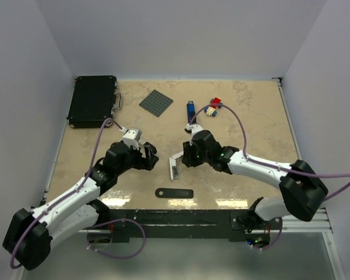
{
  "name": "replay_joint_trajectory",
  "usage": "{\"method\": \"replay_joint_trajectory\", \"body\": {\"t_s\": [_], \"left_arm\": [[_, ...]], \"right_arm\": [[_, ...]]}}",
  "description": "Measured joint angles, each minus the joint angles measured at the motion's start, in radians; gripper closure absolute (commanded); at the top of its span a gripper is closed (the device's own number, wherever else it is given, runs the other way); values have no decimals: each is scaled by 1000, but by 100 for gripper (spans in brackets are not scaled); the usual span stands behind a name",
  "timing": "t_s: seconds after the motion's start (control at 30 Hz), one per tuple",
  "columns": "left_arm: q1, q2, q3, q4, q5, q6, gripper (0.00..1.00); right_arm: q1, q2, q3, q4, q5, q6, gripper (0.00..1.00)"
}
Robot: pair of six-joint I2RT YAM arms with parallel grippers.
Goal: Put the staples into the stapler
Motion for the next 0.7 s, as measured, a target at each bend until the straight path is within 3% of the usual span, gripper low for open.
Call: {"method": "replay_joint_trajectory", "body": {"t_s": [0.03,0.07,0.2,0.33,0.7], "left_arm": [[-4,35,12,-5,5,-6,15],[-12,72,30,-12,4,-14,15],[-91,194,118,-45,-33,-39,19],[-168,301,203,-50,-77,-68,23],[-216,513,262,-59,-114,-109,31]], "right_arm": [[0,-31,3,-4,32,16,54],[0,-60,5,-8,64,31,42],[-1,-151,4,-11,179,92,25],[-3,-191,-11,3,225,150,23],[-21,-214,-101,18,230,254,23]]}}
